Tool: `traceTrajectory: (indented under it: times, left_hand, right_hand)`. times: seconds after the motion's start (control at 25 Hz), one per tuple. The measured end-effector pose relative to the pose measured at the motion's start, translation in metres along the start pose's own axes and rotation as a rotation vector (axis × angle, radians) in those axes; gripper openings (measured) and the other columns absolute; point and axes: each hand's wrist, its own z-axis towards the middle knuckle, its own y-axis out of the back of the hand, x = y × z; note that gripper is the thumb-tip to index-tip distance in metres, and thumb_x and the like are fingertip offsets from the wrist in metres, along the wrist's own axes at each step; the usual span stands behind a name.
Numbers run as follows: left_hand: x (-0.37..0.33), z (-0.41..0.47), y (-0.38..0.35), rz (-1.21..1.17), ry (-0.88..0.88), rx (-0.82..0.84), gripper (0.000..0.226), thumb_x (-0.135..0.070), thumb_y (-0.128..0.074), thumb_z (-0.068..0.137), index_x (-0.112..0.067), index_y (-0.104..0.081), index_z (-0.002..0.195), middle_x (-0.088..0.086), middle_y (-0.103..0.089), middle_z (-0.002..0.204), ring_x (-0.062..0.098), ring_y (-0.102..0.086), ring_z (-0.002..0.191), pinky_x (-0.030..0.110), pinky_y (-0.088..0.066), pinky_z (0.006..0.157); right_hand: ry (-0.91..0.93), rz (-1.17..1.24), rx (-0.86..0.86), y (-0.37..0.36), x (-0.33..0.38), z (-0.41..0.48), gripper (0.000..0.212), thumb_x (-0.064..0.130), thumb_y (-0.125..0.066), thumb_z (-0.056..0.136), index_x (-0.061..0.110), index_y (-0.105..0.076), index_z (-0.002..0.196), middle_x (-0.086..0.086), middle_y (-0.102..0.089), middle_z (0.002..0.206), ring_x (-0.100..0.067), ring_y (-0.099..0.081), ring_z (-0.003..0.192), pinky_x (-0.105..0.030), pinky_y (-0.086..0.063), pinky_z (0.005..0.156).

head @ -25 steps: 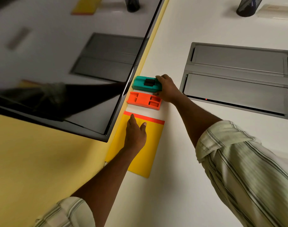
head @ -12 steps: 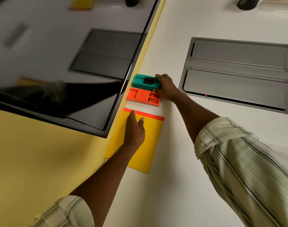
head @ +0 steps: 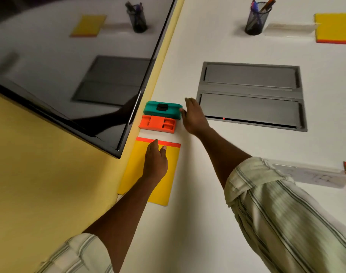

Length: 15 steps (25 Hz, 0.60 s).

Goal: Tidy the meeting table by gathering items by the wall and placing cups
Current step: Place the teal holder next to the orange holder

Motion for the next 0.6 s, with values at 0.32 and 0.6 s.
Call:
traceTrajectory:
  times: [0.32,0.6]
  left_hand:
    - [-0.043,-0.059,0.001,-0.023,-0.138,-0.016,0.051,-0.026,-0.041,0.099,-0.006,-0.029,0.144,0.014,-0.041,0.145,0.028,-0.039,0.134,0.032,-0.038,0.103]
    - [-0.062,-0.122,-0.011,-0.022,-0.197,0.176,0.063,-0.048,-0.032,0.097,-0.012,-0.024,0.148,0.011,-0.027,0.155,0.029,-0.028,0.142,0.040,-0.030,0.112]
  right_hand:
    - [-0.063,-0.136,-0.068,0.036,0.005,-0.119,0.059,0.039,-0.036,0.101,0.004,-0.026,0.147,-0.014,-0.026,0.155,-0.026,-0.014,0.147,-0.048,-0.011,0.119]
    - [-0.254,-0.232,-0.153,0.076,0.004,-0.237,0.062,0.045,-0.032,0.101,0.005,-0.023,0.147,-0.014,-0.021,0.156,-0.025,-0.008,0.148,-0.051,-0.010,0.118]
